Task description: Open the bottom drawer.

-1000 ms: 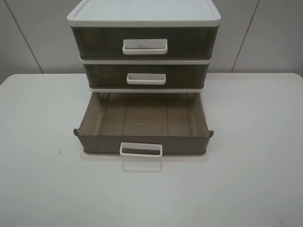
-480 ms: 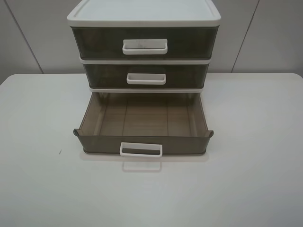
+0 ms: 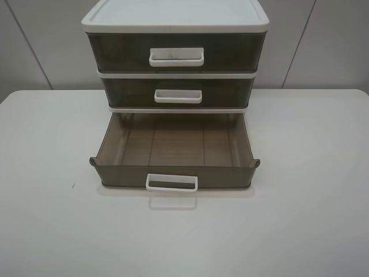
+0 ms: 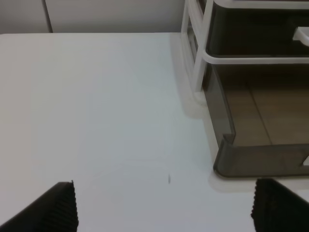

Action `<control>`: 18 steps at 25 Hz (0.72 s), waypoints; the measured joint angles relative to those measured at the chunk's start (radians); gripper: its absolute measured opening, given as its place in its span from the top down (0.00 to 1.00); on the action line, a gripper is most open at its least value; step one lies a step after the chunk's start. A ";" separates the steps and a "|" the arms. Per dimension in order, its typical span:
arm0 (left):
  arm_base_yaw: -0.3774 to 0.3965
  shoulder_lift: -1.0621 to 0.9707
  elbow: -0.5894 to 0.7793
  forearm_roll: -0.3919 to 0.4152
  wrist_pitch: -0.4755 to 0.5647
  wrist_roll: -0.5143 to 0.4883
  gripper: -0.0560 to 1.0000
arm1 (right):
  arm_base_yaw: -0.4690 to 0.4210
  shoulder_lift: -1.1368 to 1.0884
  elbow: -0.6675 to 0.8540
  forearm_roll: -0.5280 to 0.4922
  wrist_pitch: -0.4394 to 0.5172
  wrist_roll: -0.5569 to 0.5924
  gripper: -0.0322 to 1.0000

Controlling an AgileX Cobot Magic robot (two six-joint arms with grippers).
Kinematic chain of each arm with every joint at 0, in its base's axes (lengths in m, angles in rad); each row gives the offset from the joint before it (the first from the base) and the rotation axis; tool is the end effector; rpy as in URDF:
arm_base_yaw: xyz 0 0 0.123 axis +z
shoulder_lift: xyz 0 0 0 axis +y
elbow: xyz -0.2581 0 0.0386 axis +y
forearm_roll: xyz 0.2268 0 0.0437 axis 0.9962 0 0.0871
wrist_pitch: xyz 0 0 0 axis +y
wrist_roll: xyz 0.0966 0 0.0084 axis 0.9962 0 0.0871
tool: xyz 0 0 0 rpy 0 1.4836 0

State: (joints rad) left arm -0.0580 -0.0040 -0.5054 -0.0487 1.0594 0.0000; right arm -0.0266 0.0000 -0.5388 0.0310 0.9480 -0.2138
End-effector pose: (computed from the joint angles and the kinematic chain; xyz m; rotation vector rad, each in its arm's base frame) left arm 0.0049 -0.0044 0.2661 0.0615 2.0330 -0.0947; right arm 0.0062 0.0023 0.2848 -0.1771 1.8862 -0.1278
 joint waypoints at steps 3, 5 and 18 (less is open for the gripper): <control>0.000 0.000 0.000 0.000 0.000 0.000 0.24 | 0.000 -0.003 0.000 0.000 0.018 0.013 0.24; 0.000 0.000 0.000 0.000 0.000 0.000 0.24 | 0.000 -0.003 0.000 0.015 0.054 0.049 0.24; 0.000 0.000 0.000 0.000 0.000 0.000 0.24 | 0.000 -0.004 0.015 -0.060 0.105 0.190 0.24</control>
State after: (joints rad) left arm -0.0580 -0.0040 -0.5054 -0.0487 1.0594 0.0000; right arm -0.0266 -0.0038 -0.5237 -0.0289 1.0529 -0.0239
